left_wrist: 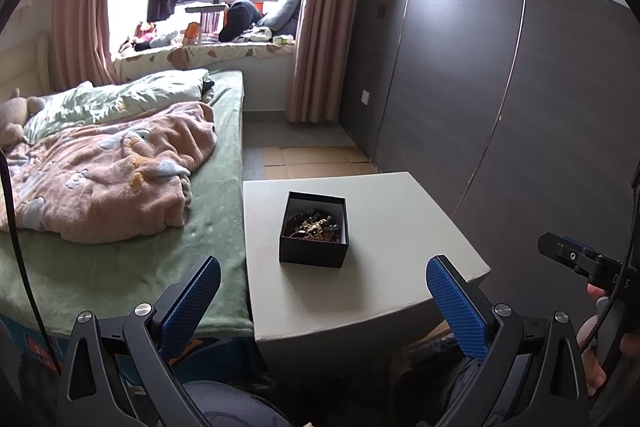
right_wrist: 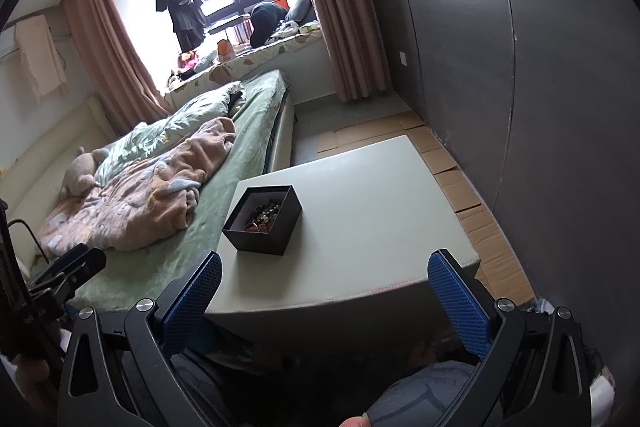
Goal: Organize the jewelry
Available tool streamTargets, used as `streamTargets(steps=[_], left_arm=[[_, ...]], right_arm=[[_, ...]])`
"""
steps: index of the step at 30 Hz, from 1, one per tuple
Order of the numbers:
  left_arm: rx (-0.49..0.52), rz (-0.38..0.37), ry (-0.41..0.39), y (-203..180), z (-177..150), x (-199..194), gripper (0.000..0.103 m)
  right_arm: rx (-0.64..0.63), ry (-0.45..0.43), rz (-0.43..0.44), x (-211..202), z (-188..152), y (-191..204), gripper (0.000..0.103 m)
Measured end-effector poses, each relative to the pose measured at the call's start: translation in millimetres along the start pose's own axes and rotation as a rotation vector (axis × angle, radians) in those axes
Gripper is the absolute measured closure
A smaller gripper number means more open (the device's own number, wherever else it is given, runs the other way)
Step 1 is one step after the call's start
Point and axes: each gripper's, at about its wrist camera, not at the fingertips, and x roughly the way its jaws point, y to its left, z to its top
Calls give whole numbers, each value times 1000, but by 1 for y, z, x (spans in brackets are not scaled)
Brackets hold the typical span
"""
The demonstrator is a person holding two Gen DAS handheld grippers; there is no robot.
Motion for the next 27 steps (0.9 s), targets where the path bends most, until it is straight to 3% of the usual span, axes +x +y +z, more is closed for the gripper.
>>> streamTargets(steps=[27], left_arm=[[-2,4,-8,1,-1,-5,0]], right_arm=[[1,-7,-4,-3,2,2,0]])
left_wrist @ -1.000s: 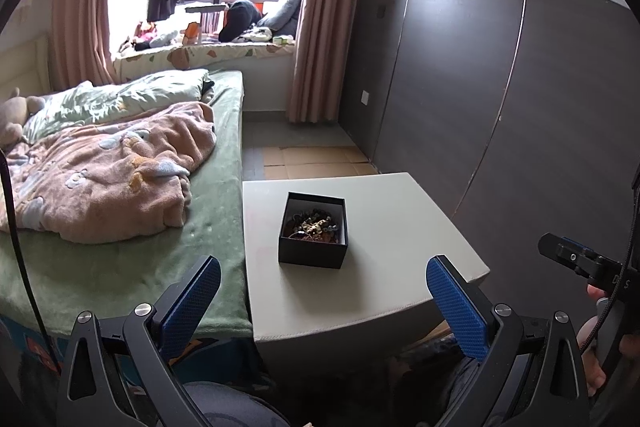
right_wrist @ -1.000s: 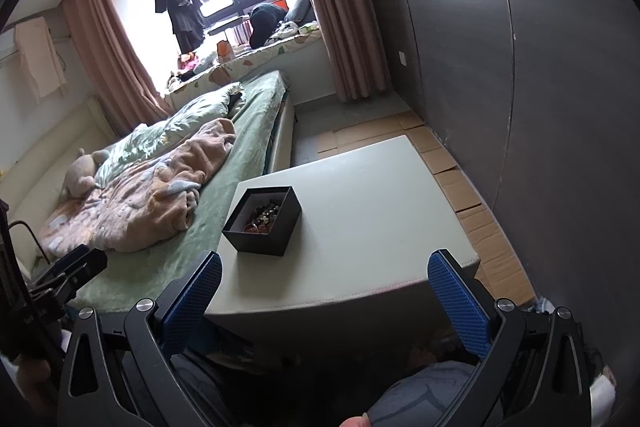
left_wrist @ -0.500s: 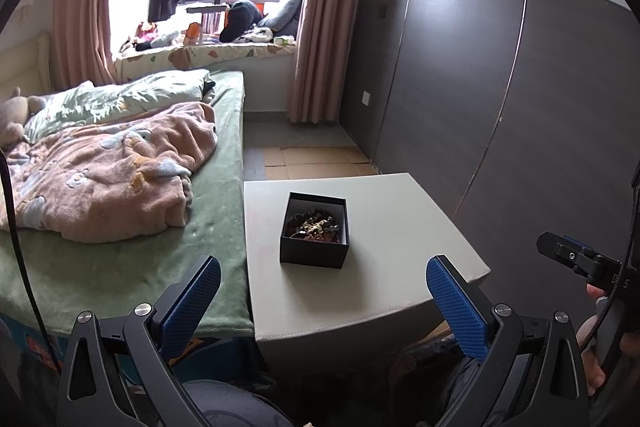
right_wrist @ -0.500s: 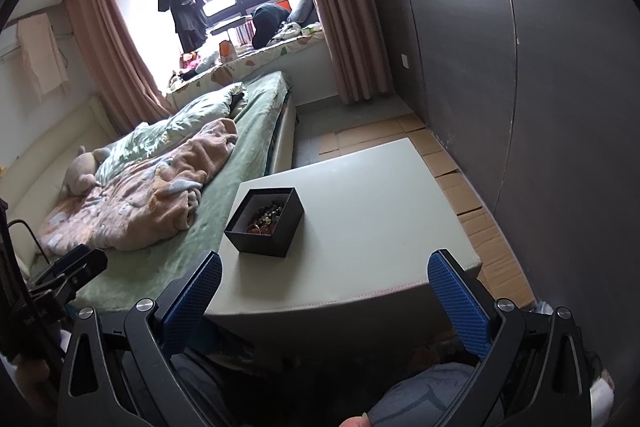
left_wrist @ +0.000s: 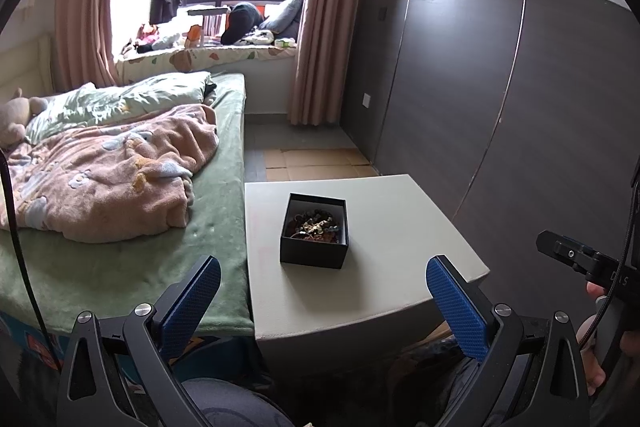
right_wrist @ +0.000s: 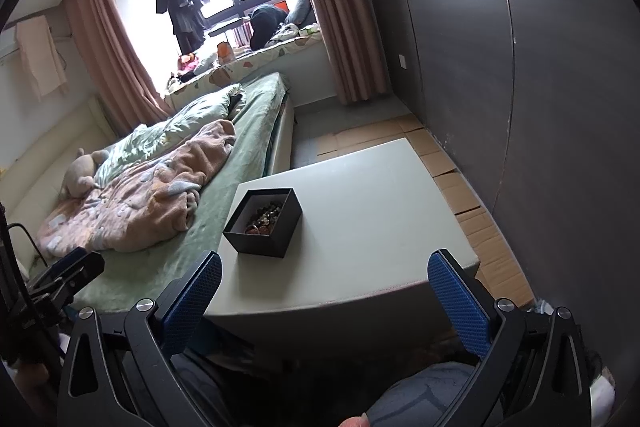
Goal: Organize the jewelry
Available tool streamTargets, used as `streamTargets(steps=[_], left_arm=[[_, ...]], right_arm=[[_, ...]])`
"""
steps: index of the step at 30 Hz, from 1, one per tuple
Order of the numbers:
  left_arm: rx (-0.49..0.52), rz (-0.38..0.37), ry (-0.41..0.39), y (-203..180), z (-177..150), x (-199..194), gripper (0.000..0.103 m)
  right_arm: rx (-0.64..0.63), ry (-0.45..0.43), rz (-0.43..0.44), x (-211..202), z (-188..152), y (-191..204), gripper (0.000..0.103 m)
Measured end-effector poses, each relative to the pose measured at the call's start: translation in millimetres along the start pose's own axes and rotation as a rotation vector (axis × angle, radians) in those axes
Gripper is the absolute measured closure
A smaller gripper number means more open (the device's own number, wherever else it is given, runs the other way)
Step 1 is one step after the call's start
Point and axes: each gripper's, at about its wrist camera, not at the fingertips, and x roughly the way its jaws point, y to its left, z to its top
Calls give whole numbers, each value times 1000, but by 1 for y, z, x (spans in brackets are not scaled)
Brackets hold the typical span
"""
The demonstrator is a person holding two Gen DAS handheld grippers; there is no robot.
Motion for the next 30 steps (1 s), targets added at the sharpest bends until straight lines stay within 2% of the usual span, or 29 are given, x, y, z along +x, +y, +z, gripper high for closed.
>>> streamTargets(steps=[30], left_arm=[[-13,-2,2,-1,-3,1,0]], right_arm=[[27,17,29,0,-1,-3,0]])
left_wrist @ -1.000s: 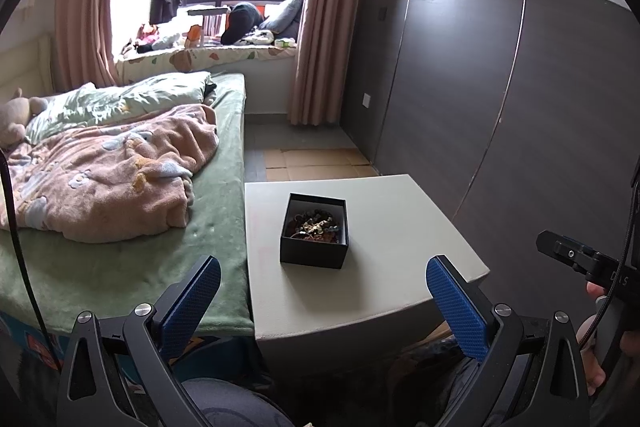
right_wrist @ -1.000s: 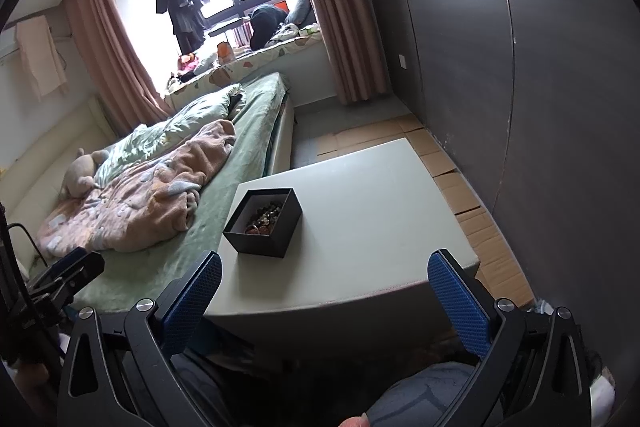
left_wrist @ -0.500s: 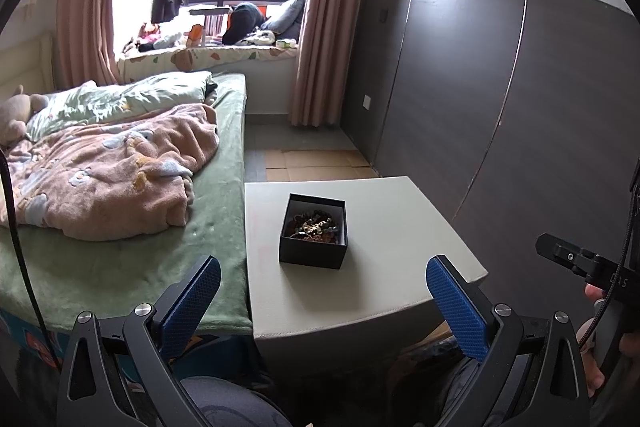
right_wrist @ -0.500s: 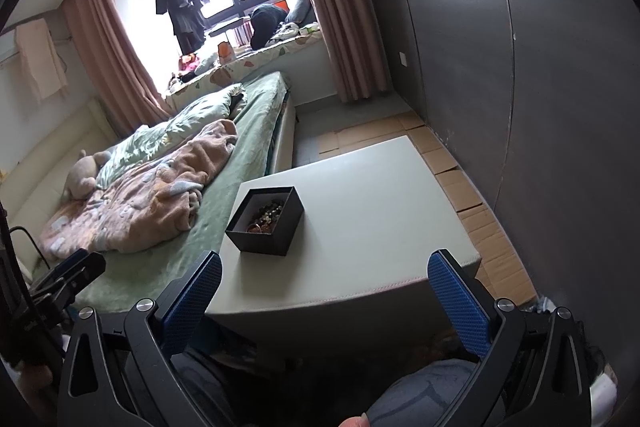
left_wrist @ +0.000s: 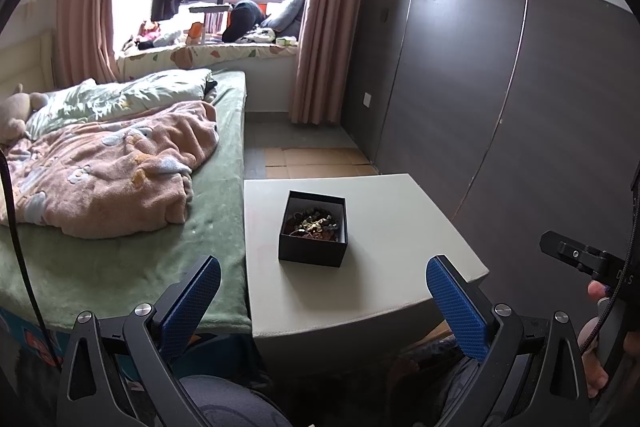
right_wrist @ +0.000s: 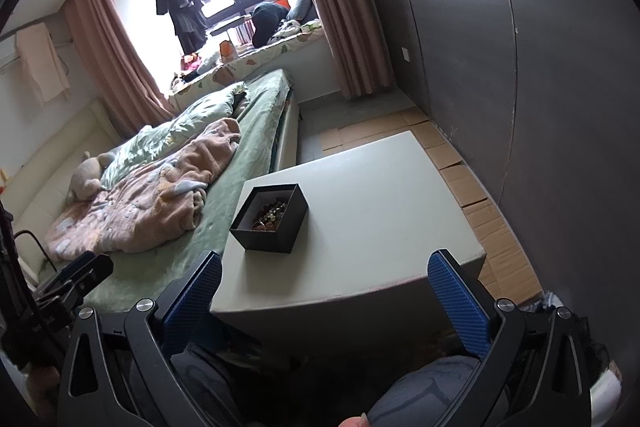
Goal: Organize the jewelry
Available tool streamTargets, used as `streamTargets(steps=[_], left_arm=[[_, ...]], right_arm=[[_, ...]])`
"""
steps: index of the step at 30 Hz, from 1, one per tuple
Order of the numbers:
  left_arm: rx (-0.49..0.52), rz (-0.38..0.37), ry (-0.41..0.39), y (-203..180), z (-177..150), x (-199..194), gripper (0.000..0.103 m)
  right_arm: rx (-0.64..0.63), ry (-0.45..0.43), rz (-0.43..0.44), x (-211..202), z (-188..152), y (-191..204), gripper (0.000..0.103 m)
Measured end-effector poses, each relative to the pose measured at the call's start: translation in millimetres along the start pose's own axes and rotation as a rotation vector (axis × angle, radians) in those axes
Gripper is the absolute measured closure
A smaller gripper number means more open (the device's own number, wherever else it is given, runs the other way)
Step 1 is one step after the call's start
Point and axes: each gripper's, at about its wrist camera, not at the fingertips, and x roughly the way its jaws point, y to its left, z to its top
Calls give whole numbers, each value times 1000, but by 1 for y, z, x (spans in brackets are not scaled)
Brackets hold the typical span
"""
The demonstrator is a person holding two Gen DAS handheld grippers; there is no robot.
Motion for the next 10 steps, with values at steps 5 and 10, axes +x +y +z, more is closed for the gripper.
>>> streamTargets(steps=[5,10], left_arm=[[5,2,-10,-1,-1,-1,0],[10,-12,18,-2,-1,3,0]], right_arm=[[-1,1,-2,0,0,0,0],[-1,6,-3,0,-1,0,0]])
